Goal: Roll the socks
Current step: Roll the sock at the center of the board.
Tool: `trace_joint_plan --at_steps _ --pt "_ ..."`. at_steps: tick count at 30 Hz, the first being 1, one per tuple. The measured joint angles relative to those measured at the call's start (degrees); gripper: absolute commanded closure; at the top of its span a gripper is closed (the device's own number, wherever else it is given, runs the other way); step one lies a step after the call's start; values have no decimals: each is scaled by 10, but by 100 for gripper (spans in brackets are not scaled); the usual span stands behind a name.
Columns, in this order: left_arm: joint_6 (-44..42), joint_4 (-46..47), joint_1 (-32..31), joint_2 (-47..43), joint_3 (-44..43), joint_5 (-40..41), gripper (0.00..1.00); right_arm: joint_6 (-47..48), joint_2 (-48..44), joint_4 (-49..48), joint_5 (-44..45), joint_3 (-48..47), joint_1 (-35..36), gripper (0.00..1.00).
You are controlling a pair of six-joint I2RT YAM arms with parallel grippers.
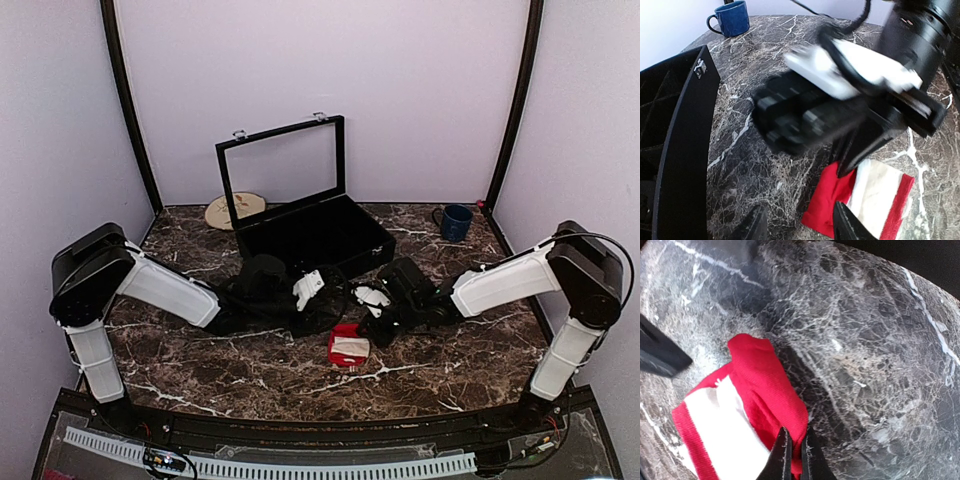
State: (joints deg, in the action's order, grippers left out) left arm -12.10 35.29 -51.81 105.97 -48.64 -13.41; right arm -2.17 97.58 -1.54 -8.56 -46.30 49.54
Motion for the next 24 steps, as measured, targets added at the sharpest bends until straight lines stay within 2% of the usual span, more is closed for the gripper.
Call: trace_joint_plan --at_steps 9,24 --pt "79 -108 26 -9 -45 -98 53 13 -6 -31 97 26 82 100" --pt "93 -256 39 48 -94 -293 53 15 -15 -105 125 73 157 100"
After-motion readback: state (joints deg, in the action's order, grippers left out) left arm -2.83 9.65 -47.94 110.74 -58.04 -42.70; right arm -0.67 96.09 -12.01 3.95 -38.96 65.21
